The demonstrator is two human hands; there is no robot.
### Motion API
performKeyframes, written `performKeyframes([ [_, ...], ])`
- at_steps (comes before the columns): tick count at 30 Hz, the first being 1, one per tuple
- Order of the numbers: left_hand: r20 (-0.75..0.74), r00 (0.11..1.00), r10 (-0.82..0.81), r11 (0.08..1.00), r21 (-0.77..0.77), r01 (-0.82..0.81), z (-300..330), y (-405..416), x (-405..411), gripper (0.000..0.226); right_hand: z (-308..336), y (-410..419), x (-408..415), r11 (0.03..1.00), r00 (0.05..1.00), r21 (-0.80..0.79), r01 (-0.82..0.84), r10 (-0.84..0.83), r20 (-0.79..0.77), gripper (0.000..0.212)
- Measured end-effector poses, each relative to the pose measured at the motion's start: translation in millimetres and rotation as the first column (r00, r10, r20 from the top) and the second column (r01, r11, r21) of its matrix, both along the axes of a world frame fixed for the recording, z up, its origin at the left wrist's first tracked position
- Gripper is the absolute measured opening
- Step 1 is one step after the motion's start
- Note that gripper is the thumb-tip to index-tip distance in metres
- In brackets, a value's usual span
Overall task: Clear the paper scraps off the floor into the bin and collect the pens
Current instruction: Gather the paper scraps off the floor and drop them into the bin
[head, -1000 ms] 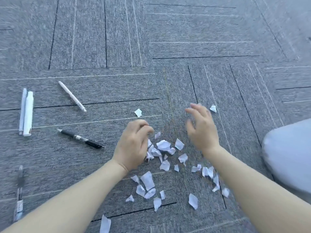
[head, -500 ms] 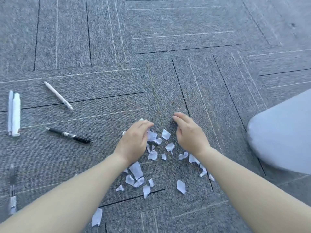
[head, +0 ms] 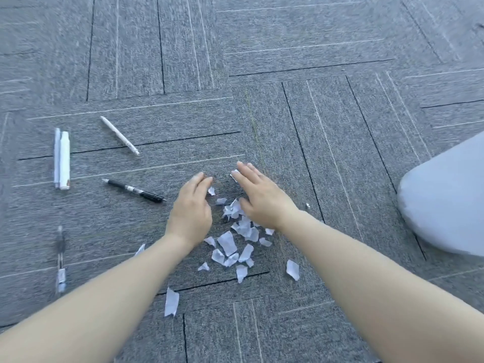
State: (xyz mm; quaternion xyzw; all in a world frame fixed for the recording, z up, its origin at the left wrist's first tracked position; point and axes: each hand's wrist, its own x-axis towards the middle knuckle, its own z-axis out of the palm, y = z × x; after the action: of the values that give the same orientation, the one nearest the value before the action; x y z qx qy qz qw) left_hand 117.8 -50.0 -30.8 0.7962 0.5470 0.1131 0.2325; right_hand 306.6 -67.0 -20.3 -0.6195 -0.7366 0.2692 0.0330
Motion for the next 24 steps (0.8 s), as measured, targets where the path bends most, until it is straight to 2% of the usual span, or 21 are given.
performKeyframes([
  [2,-0.014,0.996,-0.085,0.996,-0.025,0.084,0,-5,-2,0.055,0,7,-10,0.998,0.998,-0.012,-0.055,0.055,0.037,0.058],
  [6,0.131,0.960,-0.248,0.959,-0.106,0.262,6,-31,-4,0.048,7,-31,-8,0.998,0.998,0.009,-0.056,0.056,-0.015,0.046],
  [8,0.180,0.936,-0.302,0.942,-0.095,0.322,12,-46,-11,0.042,10,-61,-3,0.996,0.996,0.069,-0.064,0.068,-0.061,0.042],
  [10,0.212,0.935,-0.284,0.954,-0.035,0.298,15,-53,-26,0.038,7,-81,6,0.980,0.993,0.185,0.069,-0.050,-0.106,0.040],
  [12,0.204,0.962,-0.181,0.983,0.035,0.178,13,-58,-49,0.036,3,-94,18,0.921,0.952,0.248,0.301,-0.277,-0.130,0.038],
  [14,0.155,0.988,-0.019,0.998,0.061,0.009,12,-65,-75,0.034,-1,-107,27,0.847,0.883,0.262,0.463,-0.466,-0.051,0.041],
  [17,0.023,0.987,0.158,0.987,0.037,-0.159,6,-84,-104,0.044,-15,-124,38,0.776,0.775,0.186,0.602,-0.625,0.099,0.053],
  [20,0.005,0.982,0.188,0.978,-0.093,-0.186,-3,-101,-110,0.060,-24,-130,29,0.760,0.762,0.106,0.641,-0.646,0.028,0.061],
  [24,0.020,1.000,0.022,0.987,-0.161,-0.018,-8,-103,-82,0.065,-21,-131,-10,0.864,0.862,0.069,0.499,-0.487,-0.139,0.060],
])
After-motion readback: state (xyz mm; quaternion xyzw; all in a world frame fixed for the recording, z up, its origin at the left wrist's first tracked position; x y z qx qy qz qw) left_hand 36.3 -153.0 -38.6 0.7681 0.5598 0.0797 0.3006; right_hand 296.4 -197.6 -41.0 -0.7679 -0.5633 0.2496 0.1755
